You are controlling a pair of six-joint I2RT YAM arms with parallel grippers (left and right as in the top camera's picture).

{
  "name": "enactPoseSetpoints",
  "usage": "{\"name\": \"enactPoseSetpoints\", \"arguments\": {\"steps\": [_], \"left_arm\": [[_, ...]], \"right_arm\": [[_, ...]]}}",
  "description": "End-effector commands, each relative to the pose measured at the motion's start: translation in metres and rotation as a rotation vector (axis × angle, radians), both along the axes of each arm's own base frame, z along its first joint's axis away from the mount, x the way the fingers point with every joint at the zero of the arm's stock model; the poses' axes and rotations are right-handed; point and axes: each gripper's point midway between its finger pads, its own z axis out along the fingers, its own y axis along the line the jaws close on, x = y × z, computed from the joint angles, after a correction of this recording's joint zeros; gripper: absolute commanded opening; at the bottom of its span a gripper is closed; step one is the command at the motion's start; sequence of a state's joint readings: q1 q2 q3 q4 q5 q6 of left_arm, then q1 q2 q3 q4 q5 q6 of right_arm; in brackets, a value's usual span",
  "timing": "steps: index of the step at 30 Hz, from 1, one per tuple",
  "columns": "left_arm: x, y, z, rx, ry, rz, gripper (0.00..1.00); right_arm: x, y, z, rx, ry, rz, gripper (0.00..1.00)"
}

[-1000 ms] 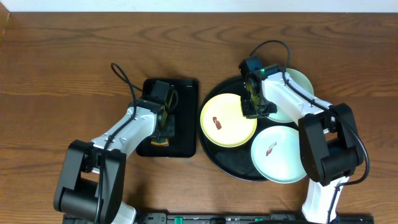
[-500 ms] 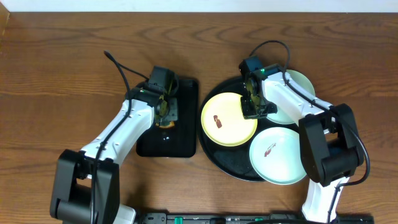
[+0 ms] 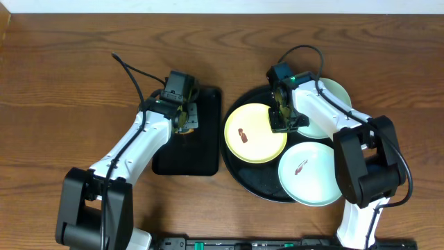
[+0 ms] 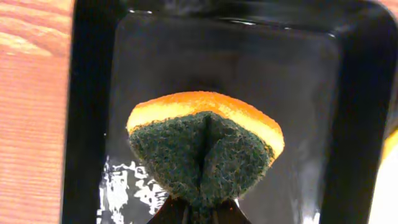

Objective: Clean dirty plates on tray and stack at the side
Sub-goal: 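Move the sponge with the left gripper onto the yellow plate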

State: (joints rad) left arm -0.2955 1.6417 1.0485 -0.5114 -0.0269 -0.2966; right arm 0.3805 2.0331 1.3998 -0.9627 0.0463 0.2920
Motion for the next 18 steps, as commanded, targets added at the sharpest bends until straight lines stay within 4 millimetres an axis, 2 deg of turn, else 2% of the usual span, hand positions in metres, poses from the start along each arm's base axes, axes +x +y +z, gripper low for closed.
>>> {"name": "enactPoseSetpoints", "arguments": {"steps": [1,6,9,13,18], "left_arm": [[0.004,-0.031,0.022,-0.177,-0.009,-0.029,0.07],[0.003,-0.058,0.051,-0.345,0.042,0.003,0.07],[0.001,-0.084,0.066,-0.450,0.048,-0.048,0.07],[-0.004,-0.113,0.064,-0.456,0.044,-0.101,0.07],[-0.020,-0.149,0.042,-0.412,0.079,-0.187,0.07]], "right_arm": [[0.004,-0.009,0.002,-0.050,-0.020,0.004,0.01],[0.004,-0.009,0.002,-0.050,-0.019,0.004,0.01],[0.004,-0.009,0.002,-0.050,-0.019,0.004,0.01],[0.004,-0.009,0.002,-0.051,-0.018,0.004,0.01],[0.004,-0.009,0.002,-0.051,-0.018,0.005,0.01]]}}
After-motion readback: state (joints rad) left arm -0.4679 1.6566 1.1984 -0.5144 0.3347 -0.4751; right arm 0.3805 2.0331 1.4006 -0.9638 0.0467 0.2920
